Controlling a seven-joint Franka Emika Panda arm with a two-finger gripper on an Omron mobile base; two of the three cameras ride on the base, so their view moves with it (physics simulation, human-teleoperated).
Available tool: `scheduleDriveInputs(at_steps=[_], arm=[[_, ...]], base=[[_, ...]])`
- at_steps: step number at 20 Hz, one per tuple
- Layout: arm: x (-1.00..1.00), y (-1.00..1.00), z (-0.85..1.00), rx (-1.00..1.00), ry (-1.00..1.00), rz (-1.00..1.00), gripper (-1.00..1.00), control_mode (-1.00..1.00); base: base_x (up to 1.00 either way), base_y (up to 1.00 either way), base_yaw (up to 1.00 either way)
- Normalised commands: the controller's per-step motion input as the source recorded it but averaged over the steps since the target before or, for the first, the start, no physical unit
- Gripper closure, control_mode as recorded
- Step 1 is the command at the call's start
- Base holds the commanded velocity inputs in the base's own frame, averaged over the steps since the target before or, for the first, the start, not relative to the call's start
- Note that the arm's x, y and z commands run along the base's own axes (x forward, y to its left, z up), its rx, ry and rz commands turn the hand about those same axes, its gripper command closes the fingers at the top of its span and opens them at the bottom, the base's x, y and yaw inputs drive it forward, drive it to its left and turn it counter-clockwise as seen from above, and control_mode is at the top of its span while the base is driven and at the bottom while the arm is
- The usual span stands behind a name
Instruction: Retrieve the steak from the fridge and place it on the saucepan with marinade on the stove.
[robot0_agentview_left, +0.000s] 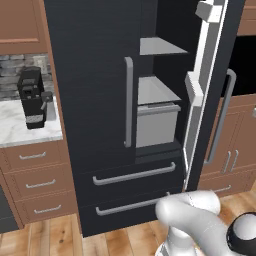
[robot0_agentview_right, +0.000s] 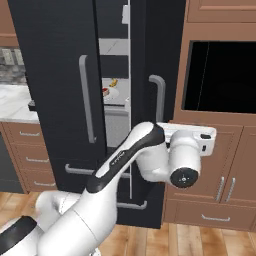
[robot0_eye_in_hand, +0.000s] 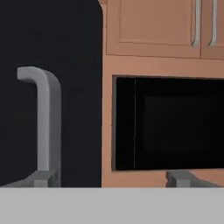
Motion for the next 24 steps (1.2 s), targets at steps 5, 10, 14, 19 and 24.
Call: scheduleDriveInputs(at_steps=[5,10,14,19,24], arm=[[-0.57,0.52,0.72,-0.11,0.01,-0.3,-1.0,-1.0],[-0.5,0.66,0.62,-0.08,0.14,-0.31,-1.0,-1.0],[-0.17,0.83,0.08,-0.12,0.13,-0.38,-1.0,-1.0],[-0.04,0.89,0.0,-0.13,0.09,-0.42,-1.0,-1.0],[0.03,0.97,0.0,-0.09,0.12,-0.33,-1.0,-1.0]], base=[[0.0,0.0,0.0],[0.0,0.0,0.0],[0.0,0.0,0.0],[0.0,0.0,0.0],[0.0,0.0,0.0]])
